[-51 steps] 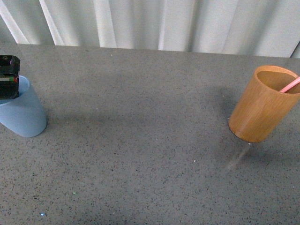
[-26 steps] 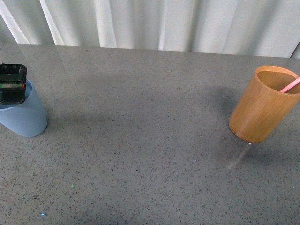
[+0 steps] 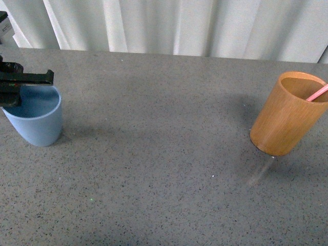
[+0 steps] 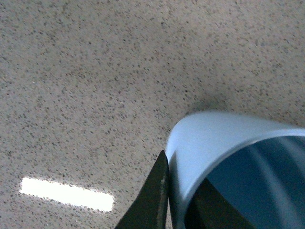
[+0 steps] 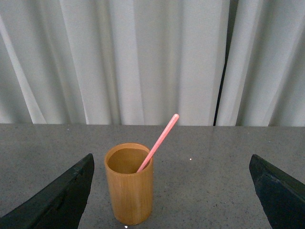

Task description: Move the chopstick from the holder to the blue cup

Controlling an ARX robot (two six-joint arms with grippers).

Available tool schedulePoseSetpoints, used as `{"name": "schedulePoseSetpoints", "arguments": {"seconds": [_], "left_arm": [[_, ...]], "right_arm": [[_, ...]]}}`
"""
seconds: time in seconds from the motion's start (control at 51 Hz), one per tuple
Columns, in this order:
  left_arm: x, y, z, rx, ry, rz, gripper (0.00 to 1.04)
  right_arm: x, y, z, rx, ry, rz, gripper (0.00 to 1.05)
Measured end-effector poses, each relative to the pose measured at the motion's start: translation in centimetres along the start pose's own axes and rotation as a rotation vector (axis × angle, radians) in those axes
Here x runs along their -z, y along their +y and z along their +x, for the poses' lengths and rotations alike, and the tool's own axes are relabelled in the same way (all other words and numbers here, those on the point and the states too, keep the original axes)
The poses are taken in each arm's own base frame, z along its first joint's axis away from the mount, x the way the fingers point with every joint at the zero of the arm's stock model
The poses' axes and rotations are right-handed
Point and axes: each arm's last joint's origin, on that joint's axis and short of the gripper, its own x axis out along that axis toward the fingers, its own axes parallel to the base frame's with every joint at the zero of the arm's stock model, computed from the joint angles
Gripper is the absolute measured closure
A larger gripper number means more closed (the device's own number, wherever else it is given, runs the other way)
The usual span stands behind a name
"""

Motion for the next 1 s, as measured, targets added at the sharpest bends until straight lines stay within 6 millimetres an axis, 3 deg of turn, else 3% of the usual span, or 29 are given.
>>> {"name": "schedulePoseSetpoints", "arguments": {"seconds": [0.059,0.294,0.373,0.49,0.706,0.804,1.0], "left_arm": [[0.0,-0.3,-0.3,0.009,0.000,0.003,1.02],[-0.7,-1.8,-2.2,0.043,-0.014,0.039,1.01],[-1.4,-2.8,-3.6,0.065,-0.042,0.060,1.01],[-2.2,-6.0,-6.9,0.135,-0.094,0.113,1.01],[-0.4,-11.1,-8.7,0.216,-0.099,0.203,1.01],[1.3,-14.0,-8.8,0.253,-0.067,0.250,1.01],[3.5,-16.7,-8.4,0.278,-0.014,0.288,1.01]], "right_arm": [[0.0,0.0,0.0,0.000,0.000,0.000,0.10],[0.0,0.0,0.0,0.000,0.000,0.000,0.10],[0.0,0.0,0.0,0.000,0.000,0.000,0.10],[0.0,0.0,0.0,0.000,0.000,0.000,0.10],[0.0,0.0,0.0,0.000,0.000,0.000,0.10],[0.0,0.0,0.0,0.000,0.000,0.000,0.10],[0.0,0.0,0.0,0.000,0.000,0.000,0.10]]}}
